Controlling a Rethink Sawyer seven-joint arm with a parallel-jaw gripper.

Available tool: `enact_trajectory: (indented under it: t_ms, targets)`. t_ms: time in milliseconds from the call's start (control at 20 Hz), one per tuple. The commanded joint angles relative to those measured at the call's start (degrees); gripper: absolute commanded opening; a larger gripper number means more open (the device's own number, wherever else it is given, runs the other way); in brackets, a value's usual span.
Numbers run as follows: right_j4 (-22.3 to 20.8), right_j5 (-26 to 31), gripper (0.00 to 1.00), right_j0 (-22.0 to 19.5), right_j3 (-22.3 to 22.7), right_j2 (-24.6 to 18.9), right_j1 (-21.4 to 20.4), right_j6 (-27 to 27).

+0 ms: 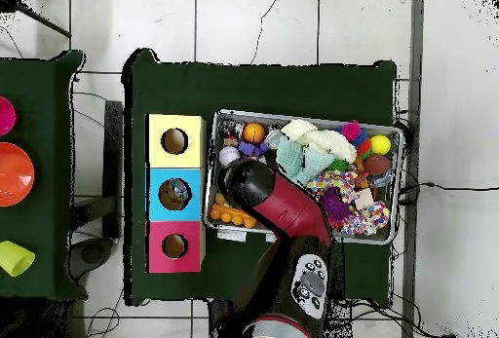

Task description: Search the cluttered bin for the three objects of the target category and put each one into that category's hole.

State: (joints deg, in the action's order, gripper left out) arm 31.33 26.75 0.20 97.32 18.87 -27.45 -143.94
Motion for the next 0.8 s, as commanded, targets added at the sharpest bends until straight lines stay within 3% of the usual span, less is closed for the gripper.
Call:
enact_trajectory:
  t_ms: [50,500,550,800]
  targets:
    - [0.71,-3.35,1.0,-0.17,-1.24,-5.17,3.16,-8.36]
    - [1.85,-9.25,1.0,-1.11,0.55,-8.3,5.12,-8.75]
    - [2.21,-7.35,1.0,0.64,-3.29,-7.43,7.46,-9.74]
    - [3.31,-8.86,1.0,1.12,-3.75,-8.24,8.93,-10.48]
